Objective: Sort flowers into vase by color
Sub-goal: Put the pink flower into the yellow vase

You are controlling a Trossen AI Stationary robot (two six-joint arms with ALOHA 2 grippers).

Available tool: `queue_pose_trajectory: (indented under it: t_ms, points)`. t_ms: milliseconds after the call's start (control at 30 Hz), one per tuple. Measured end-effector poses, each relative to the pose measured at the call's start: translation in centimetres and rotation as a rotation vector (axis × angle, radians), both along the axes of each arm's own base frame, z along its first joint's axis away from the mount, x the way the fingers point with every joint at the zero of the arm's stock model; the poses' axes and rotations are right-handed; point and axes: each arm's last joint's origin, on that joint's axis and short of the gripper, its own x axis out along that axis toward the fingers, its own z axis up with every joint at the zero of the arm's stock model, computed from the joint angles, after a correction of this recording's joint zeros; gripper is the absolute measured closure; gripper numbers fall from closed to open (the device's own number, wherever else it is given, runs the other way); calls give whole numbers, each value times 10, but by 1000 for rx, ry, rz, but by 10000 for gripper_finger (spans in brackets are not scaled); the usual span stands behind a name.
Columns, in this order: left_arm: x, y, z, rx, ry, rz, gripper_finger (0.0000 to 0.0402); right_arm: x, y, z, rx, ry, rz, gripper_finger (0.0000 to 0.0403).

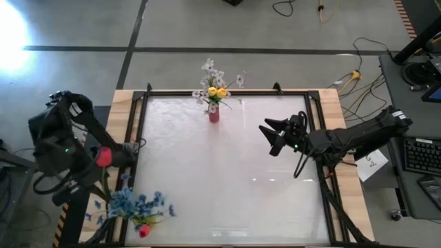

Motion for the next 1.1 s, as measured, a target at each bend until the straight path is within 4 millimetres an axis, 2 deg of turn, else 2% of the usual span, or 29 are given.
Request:
queue_pose_trajectory:
  t_ms: [133,267,500,1100]
  points:
    - [-8,-9,-7,55,-46,9,401,3,1,-3,14,2,-1,172]
    - [-8,-22,-19,105,-38,27,401,5,2,-5,32,-1,-2,172]
    - [0,-47,-53,221,-8,27,401,6,1,-6,35,1,-27,172]
    - [6,-63,-131,230,29,25,401,7,2,-7,56,-7,-38,172]
